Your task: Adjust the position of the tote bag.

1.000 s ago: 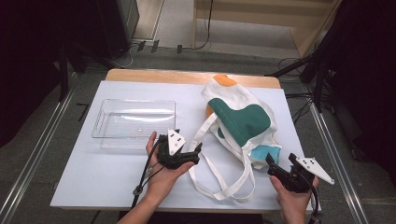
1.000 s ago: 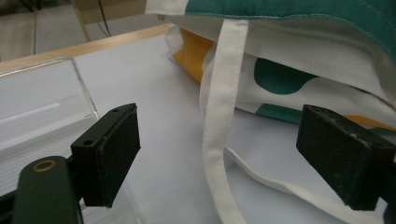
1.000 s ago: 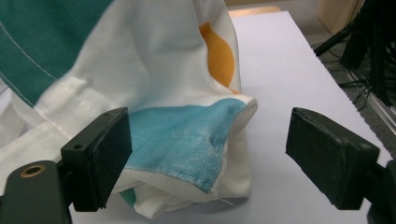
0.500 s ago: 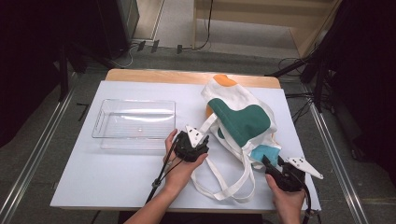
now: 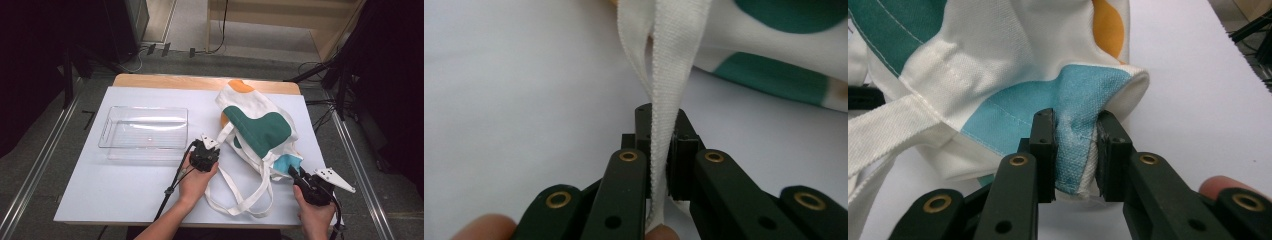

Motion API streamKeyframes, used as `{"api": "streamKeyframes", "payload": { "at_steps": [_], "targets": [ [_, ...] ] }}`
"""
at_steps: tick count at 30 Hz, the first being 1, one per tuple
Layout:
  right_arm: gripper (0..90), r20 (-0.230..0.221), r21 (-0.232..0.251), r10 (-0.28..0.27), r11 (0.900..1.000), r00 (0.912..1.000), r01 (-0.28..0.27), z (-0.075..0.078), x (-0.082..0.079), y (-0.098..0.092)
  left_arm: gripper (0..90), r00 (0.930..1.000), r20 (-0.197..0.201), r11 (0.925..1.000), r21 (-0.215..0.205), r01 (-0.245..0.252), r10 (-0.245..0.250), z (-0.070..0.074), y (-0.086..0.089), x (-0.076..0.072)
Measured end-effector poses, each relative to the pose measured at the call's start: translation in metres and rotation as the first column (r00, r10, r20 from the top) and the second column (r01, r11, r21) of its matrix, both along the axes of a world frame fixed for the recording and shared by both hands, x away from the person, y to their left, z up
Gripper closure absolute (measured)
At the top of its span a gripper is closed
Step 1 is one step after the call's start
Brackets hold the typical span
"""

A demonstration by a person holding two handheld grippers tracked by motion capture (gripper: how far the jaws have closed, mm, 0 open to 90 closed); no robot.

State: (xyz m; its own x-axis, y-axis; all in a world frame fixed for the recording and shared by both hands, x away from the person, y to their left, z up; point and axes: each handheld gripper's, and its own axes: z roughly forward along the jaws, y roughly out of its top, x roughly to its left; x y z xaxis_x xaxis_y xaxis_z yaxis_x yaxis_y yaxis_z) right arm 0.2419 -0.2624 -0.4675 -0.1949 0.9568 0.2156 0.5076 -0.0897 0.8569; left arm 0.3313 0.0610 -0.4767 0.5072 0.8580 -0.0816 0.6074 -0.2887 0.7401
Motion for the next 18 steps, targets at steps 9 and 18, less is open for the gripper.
{"api": "streamKeyframes", "payload": {
  "at_steps": [9, 18],
  "targets": [
    [75.5, 0.058, 0.011, -0.125, 0.992, 0.9904, 0.125, 0.006, -0.004, -0.031, 89.2, 0.9786, -0.025, 0.9773, -0.063, 0.202, -0.204, 0.001, -0.013, -0.051],
    [64.5, 0.092, 0.038, -0.138, 0.990, 0.9861, 0.135, 0.002, -0.008, -0.044, 60.4, 0.9745, 0.108, 0.9671, -0.142, 0.211, -0.197, 0.019, 0.000, -0.074]
  ]
}}
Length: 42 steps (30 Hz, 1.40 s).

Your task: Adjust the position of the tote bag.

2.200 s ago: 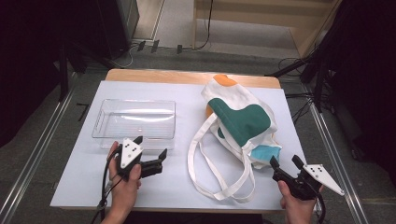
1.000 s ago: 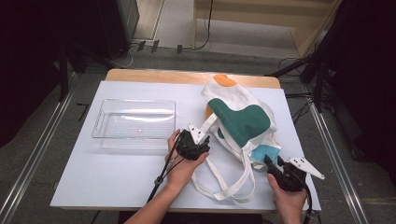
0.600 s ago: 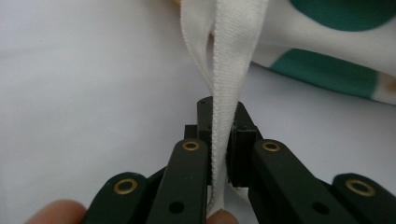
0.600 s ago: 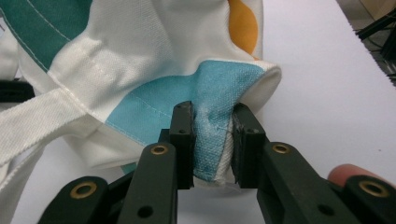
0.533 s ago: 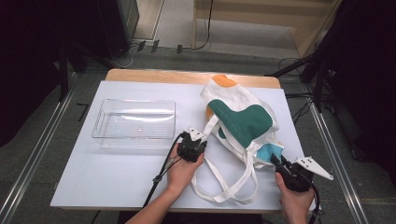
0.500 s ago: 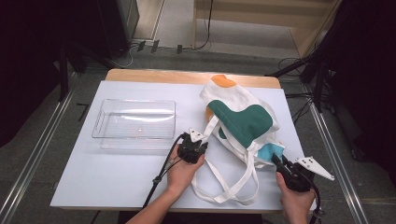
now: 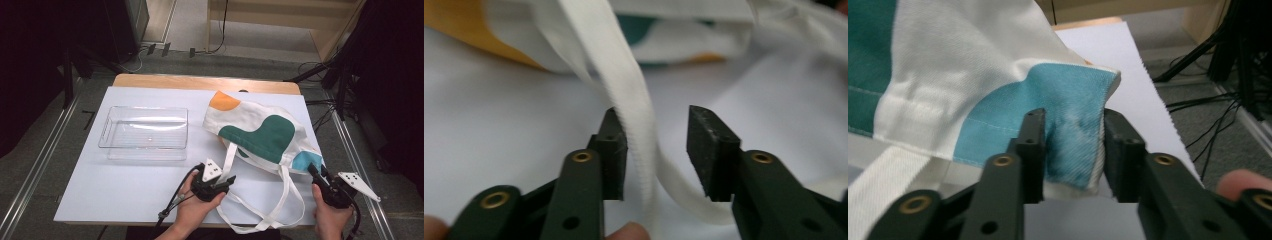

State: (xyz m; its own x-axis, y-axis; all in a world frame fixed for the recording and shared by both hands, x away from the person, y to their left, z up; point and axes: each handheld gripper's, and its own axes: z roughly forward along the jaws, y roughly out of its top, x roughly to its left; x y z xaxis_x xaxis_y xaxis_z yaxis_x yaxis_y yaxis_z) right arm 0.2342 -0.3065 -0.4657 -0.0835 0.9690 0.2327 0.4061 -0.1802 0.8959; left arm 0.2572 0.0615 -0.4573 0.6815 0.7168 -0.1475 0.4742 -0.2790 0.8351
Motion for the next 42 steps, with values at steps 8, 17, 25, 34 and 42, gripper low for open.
{"api": "streamKeyframes", "payload": {
  "at_steps": [8, 17, 25, 34, 42],
  "targets": [
    [46.5, -0.008, 0.024, -0.029, 0.999, 0.9996, 0.029, 0.000, -0.002, -0.007, 42.0, 0.9856, 0.030, 0.9837, -0.074, -0.164, 0.166, 0.023, 0.026, 0.027],
    [44.3, -0.091, 0.020, 0.018, 1.000, 0.9957, -0.016, -0.010, 0.013, 0.011, 45.7, 0.9937, -0.049, 0.9945, -0.023, -0.102, 0.101, 0.000, -0.007, 0.055],
    [73.9, -0.112, 0.008, 0.004, 1.000, 0.9936, -0.003, -0.010, 0.017, 0.008, 90.0, 0.9957, -0.092, 0.9999, 0.015, 0.007, -0.005, -0.012, -0.018, 0.045],
    [73.7, -0.086, 0.009, -0.049, 0.999, 0.9951, 0.050, -0.006, 0.022, -0.009, 90.0, 0.9851, -0.082, 0.9884, 0.003, 0.152, -0.151, -0.009, -0.027, -0.002],
    [48.4, 0.051, 0.005, -0.039, 0.999, 0.9979, 0.039, 0.018, -0.013, -0.014, 73.3, 0.9982, -0.034, 0.9942, -0.098, 0.045, -0.049, 0.004, 0.003, 0.002]
  ]
}}
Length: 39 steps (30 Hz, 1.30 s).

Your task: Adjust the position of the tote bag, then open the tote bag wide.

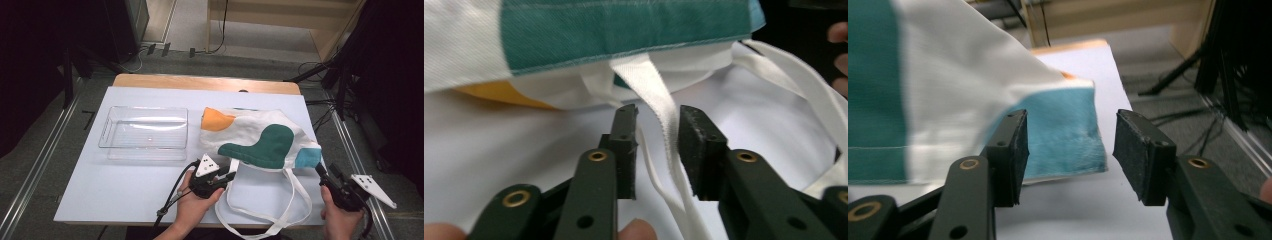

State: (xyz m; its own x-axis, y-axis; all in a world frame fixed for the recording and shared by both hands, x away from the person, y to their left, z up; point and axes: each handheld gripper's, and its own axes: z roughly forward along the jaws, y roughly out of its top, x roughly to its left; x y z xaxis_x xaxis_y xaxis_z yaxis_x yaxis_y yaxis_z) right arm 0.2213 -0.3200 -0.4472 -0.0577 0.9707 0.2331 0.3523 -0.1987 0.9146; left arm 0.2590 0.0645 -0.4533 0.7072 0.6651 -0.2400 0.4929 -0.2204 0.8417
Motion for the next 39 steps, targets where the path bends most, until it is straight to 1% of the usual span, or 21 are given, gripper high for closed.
{"api": "streamKeyframes", "payload": {
  "at_steps": [3, 5, 8, 11, 13, 14, 16, 18, 20, 21, 23, 24, 26, 27, 29, 32, 33, 36, 37, 38, 39],
  "targets": [
    [48.7, 0.037, 0.020, 0.043, 0.999, 0.9984, -0.044, 0.008, -0.014, 0.004, 84.6, 0.9999, 0.008, 0.9999, -0.001, 0.011, -0.011, 0.004, 0.001, -0.004],
    [48.5, 0.031, 0.031, 0.096, 0.995, 0.9949, -0.097, 0.010, -0.017, 0.013, 89.3, 0.9996, 0.007, 0.9996, -0.009, 0.025, -0.025, 0.007, 0.002, -0.005],
    [47.4, 0.009, -0.001, 0.187, 0.982, 0.9824, -0.187, 0.009, -0.021, 0.034, 90.0, 0.9995, 0.013, 0.9993, -0.026, 0.028, -0.028, 0.013, 0.005, -0.006],
    [46.7, -0.013, -0.007, 0.236, 0.972, 0.9718, -0.236, 0.006, -0.025, 0.051, 90.0, 0.9993, 0.016, 0.9986, -0.040, 0.034, -0.033, 0.019, 0.005, -0.006],
    [46.8, -0.016, 0.003, 0.274, 0.962, 0.9615, -0.274, 0.005, -0.028, 0.061, 90.0, 0.9990, 0.028, 0.9980, -0.051, 0.036, -0.035, 0.024, 0.005, -0.005],
    [46.8, -0.016, 0.009, 0.313, 0.950, 0.9495, -0.313, 0.005, -0.030, 0.069, 90.0, 0.9988, 0.031, 0.9977, -0.054, 0.039, -0.038, 0.026, 0.004, -0.005],
    [46.6, -0.007, -0.013, 0.362, 0.932, 0.9322, -0.362, 0.006, -0.033, 0.081, 90.0, 0.9981, 0.043, 0.9973, -0.058, 0.046, -0.044, 0.030, 0.002, -0.003],
    [45.9, -0.002, -0.035, 0.382, 0.924, 0.9243, -0.382, 0.006, -0.034, 0.090, 90.0, 0.9980, 0.049, 0.9971, -0.063, 0.042, -0.039, 0.033, 0.000, 0.000],
    [45.7, 0.000, -0.045, 0.378, 0.925, 0.9257, -0.378, 0.006, -0.034, 0.093, 90.0, 0.9980, 0.051, 0.9964, -0.075, 0.041, -0.037, 0.035, -0.001, 0.002],
    [45.4, 0.003, -0.072, 0.356, 0.932, 0.9344, -0.355, 0.005, -0.035, 0.092, 90.0, 0.9979, 0.056, 0.9958, -0.084, 0.037, -0.032, 0.038, -0.001, 0.003],
    [44.9, 0.007, -0.080, 0.319, 0.945, 0.9476, -0.318, 0.005, -0.035, 0.089, 90.0, 0.9977, 0.062, 0.9952, -0.092, 0.034, -0.028, 0.042, -0.001, 0.006],
    [44.4, 0.017, -0.078, 0.287, 0.955, 0.9579, -0.285, 0.005, -0.035, 0.084, 90.0, 0.9973, 0.067, 0.9946, -0.097, 0.037, -0.030, 0.044, -0.001, 0.007],
    [40.8, 0.014, -0.067, 0.236, 0.970, 0.9717, -0.234, 0.006, -0.035, 0.076, 90.0, 0.9965, 0.077, 0.9946, -0.096, 0.038, -0.031, 0.048, -0.002, 0.008],
    [39.2, 0.009, -0.066, 0.217, 0.974, 0.9760, -0.216, 0.006, -0.034, 0.074, 90.0, 0.9961, 0.083, 0.9948, -0.094, 0.038, -0.030, 0.050, -0.002, 0.009],
    [35.7, -0.034, -0.069, 0.180, 0.981, 0.9830, -0.182, 0.002, -0.030, 0.070, 90.0, 0.9957, 0.089, 0.9942, -0.101, 0.036, -0.027, 0.052, -0.002, 0.011],
    [36.7, -0.116, -0.080, 0.165, 0.981, 0.9795, -0.175, -0.007, -0.022, 0.071, 90.0, 0.9953, 0.094, 0.9924, -0.118, 0.034, -0.023, 0.055, 0.000, 0.011],
    [39.5, -0.132, -0.077, 0.175, 0.979, 0.9756, -0.186, -0.009, -0.020, 0.073, 90.0, 0.9955, 0.092, 0.9915, -0.125, 0.035, -0.024, 0.056, 0.001, 0.011],
    [57.4, -0.160, -0.083, 0.217, 0.969, 0.9630, -0.232, -0.012, -0.016, 0.077, 90.0, 0.9946, 0.100, 0.9900, -0.135, 0.041, -0.027, 0.058, 0.003, 0.010],
    [57.4, -0.160, -0.083, 0.217, 0.969, 0.9630, -0.232, -0.012, -0.016, 0.077, 90.0, 0.9946, 0.100, 0.9900, -0.135, 0.041, -0.027, 0.058, 0.003, 0.010],
    [64.7, -0.162, -0.080, 0.225, 0.967, 0.9607, -0.240, -0.012, -0.015, 0.078, 90.0, 0.9939, 0.107, 0.9896, -0.138, 0.041, -0.026, 0.060, 0.004, 0.009],
    [81.9, -0.160, -0.103, 0.227, 0.964, 0.9608, -0.245, -0.009, -0.015, 0.079, 90.0, 0.9932, 0.113, 0.9888, -0.142, 0.046, -0.030, 0.061, 0.005, 0.008]
  ]
}}
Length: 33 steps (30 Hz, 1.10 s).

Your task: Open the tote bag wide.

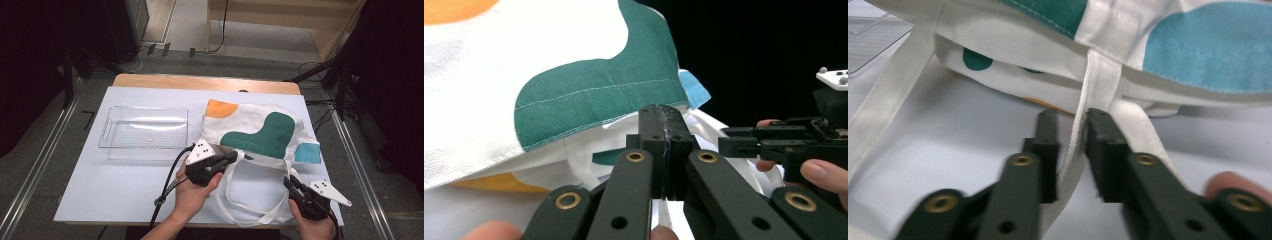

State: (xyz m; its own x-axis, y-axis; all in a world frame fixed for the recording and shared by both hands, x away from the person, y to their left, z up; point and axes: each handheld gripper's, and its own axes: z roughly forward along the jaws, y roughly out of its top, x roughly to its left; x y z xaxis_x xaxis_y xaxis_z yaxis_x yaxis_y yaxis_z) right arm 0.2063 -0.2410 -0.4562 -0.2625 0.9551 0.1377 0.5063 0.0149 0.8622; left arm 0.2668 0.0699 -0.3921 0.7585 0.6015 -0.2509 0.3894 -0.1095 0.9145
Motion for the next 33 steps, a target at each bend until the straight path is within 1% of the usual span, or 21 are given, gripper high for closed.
{"api": "streamKeyframes", "payload": {
  "at_steps": [2, 4, 6, 7, 8, 9, 10, 13, 14, 16, 17, 19, 20, 21, 23, 25, 27, 29, 31, 32, 33],
  "targets": [
    [88.2, 0.025, 0.001, 0.005, 1.000, 0.9997, -0.005, 0.003, -0.002, -0.001, 90.0, 1.0000, 0.006, 1.0000, -0.001, 0.007, -0.007, 0.001, 0.002, -0.001],
    [89.3, 0.042, 0.010, 0.009, 1.000, 0.9991, -0.009, 0.006, -0.003, -0.002, 90.0, 0.9997, 0.010, 0.9998, 0.005, 0.020, -0.020, 0.001, 0.002, -0.003],
    [89.6, 0.073, 0.044, 0.027, 0.999, 0.9969, -0.030, 0.010, -0.005, -0.004, 90.0, 0.9995, 0.005, 0.9994, 0.018, 0.030, -0.030, -0.001, 0.000, -0.005],
    [89.7, 0.086, 0.050, 0.025, 0.998, 0.9959, -0.029, 0.012, -0.005, -0.004, 90.0, 0.9994, 0.002, 0.9992, 0.020, 0.033, -0.034, -0.003, -0.001, -0.005],
    [89.7, 0.095, 0.050, 0.028, 0.998, 0.9951, -0.032, 0.014, -0.005, -0.003, 90.0, 0.9992, 0.000, 0.9987, 0.033, 0.040, -0.040, -0.005, -0.003, -0.006],
    [89.8, 0.109, 0.069, 0.033, 0.997, 0.9935, -0.041, 0.016, -0.005, -0.003, 90.0, 0.9992, 0.000, 0.9987, 0.033, 0.040, -0.040, -0.005, -0.003, -0.006],
    [89.8, 0.116, 0.094, 0.044, 0.994, 0.9923, -0.055, 0.019, -0.004, -0.001, 90.0, 0.9988, 0.002, 0.9973, 0.055, 0.048, -0.048, -0.010, -0.007, -0.008],
    [89.7, 0.141, 0.095, 0.052, 0.993, 0.9887, -0.066, 0.024, -0.001, 0.003, 90.0, 0.9988, 0.019, 0.9956, 0.083, 0.044, -0.046, -0.012, -0.011, -0.011],
    [89.7, 0.149, 0.094, 0.050, 0.994, 0.9875, -0.064, 0.026, 0.000, 0.004, 90.0, 0.9985, 0.035, 0.9943, 0.100, 0.037, -0.041, -0.013, -0.012, -0.011],
    [89.7, 0.178, 0.090, 0.034, 0.995, 0.9834, -0.051, 0.032, 0.003, 0.004, 82.5, 0.9983, 0.053, 0.9932, 0.115, 0.015, -0.021, -0.012, -0.010, -0.012],
    [89.7, 0.188, 0.094, 0.027, 0.995, 0.9818, -0.046, 0.035, 0.004, 0.003, 78.3, 0.9979, 0.063, 0.9933, 0.115, 0.006, -0.014, -0.011, -0.009, -0.011],
    [89.7, 0.207, 0.096, 0.013, 0.995, 0.9782, -0.034, 0.039, 0.004, -0.002, 70.4, 0.9961, 0.084, 0.9948, 0.096, -0.035, 0.027, -0.008, -0.003, -0.011],
    [89.7, 0.209, 0.102, 0.008, 0.994, 0.9778, -0.030, 0.039, 0.004, -0.003, 68.0, 0.9947, 0.092, 0.9946, 0.088, -0.054, 0.046, -0.007, 0.000, -0.010],
    [89.7, 0.214, 0.106, 0.000, 0.994, 0.9767, -0.023, 0.039, 0.003, -0.006, 65.0, 0.9931, 0.098, 0.9926, 0.096, -0.074, 0.065, -0.006, 0.002, -0.009],
    [89.7, 0.217, 0.110, -0.011, 0.994, 0.9761, -0.013, 0.039, 0.001, -0.010, 57.3, 0.9874, 0.117, 0.9859, 0.116, -0.120, 0.106, -0.007, 0.001, -0.007],
    [89.7, 0.222, 0.115, -0.013, 0.993, 0.9751, -0.013, 0.039, 0.000, -0.012, 49.7, 0.9814, 0.135, 0.9760, 0.152, -0.156, 0.136, -0.008, -0.004, -0.004],
    [89.7, 0.231, 0.120, -0.011, 0.993, 0.9728, -0.017, 0.041, -0.002, -0.012, 38.6, 0.9804, 0.128, 0.9664, 0.191, -0.172, 0.149, -0.011, -0.012, 0.000],
    [89.7, 0.248, 0.119, -0.008, 0.993, 0.9687, -0.023, 0.044, -0.005, -0.012, 30.3, 0.9776, 0.127, 0.9573, 0.216, -0.192, 0.168, -0.013, -0.019, 0.003],
    [89.7, 0.267, 0.113, -0.012, 0.993, 0.9635, -0.019, 0.046, -0.007, -0.012, 24.0, 0.9698, 0.141, 0.9375, 0.261, -0.230, 0.199, -0.016, -0.024, 0.007],
    [89.7, 0.270, 0.119, -0.016, 0.993, 0.9628, -0.017, 0.047, -0.008, -0.013, 24.4, 0.9656, 0.146, 0.9304, 0.270, -0.248, 0.215, -0.018, -0.026, 0.009],
    [89.7, 0.274, 0.121, -0.020, 0.993, 0.9617, -0.014, 0.048, -0.008, -0.015, 25.0, 0.9638, 0.147, 0.9244, 0.282, -0.256, 0.223, -0.019, -0.025, 0.010]
  ]
}}
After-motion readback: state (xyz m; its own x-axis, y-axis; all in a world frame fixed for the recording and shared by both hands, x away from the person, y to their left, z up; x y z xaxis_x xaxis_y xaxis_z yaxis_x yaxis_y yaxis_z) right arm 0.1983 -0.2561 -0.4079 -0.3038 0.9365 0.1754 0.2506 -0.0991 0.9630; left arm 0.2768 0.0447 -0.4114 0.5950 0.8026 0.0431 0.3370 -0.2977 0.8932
